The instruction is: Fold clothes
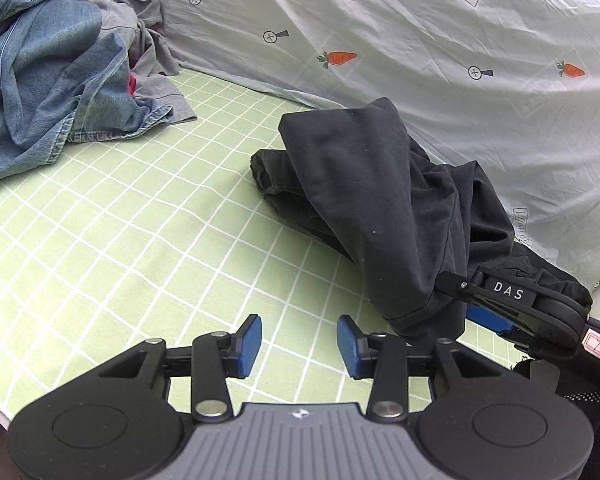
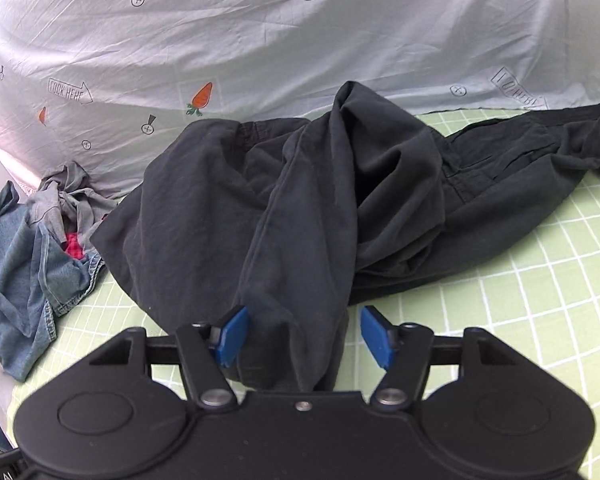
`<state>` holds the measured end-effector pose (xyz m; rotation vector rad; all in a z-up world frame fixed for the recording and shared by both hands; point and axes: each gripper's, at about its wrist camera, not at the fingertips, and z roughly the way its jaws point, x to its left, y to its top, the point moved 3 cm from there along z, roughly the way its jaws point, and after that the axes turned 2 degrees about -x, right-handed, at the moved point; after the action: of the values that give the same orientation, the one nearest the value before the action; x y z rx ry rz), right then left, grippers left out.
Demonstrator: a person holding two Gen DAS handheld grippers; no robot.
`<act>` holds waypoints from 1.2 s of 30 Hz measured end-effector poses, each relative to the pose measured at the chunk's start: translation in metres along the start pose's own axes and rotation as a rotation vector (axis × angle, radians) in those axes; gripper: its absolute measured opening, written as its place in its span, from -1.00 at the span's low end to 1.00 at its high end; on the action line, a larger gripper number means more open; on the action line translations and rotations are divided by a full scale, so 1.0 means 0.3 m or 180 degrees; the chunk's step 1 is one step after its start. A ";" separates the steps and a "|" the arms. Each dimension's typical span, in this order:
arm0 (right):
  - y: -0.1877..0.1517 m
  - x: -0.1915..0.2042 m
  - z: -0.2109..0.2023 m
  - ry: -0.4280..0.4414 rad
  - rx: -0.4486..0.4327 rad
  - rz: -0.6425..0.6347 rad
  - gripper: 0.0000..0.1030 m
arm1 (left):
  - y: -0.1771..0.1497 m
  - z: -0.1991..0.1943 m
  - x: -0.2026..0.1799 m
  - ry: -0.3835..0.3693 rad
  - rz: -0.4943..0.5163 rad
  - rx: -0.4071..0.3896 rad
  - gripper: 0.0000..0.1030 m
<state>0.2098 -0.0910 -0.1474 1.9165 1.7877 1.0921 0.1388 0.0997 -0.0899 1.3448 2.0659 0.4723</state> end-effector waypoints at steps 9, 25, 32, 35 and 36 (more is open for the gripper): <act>-0.019 -0.033 -0.045 -0.0019 -0.0143 -0.0058 -0.91 | 0.007 0.034 -0.024 -0.0055 -0.0020 0.0038 -0.16; 0.099 -0.515 -0.471 -0.1617 -0.1021 0.0038 -0.92 | 0.017 0.174 -0.037 0.0031 -0.0251 0.0173 -0.16; 0.106 -0.732 -0.428 -0.2226 -0.0619 0.0047 -0.89 | 0.028 0.206 0.005 0.0100 -0.0459 0.0182 -0.14; 0.079 -0.736 -0.393 -0.2276 -0.0474 0.0071 -0.83 | 0.046 0.224 0.008 0.0086 -0.0538 0.0143 -0.03; 0.074 -0.720 -0.383 -0.2310 -0.0470 0.0015 -0.78 | 0.053 0.230 0.008 0.0074 -0.0559 0.0120 0.00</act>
<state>0.1596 -0.3306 -0.1251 1.8835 1.2546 0.4113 0.1952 0.1061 -0.1323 1.1705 2.1983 0.3759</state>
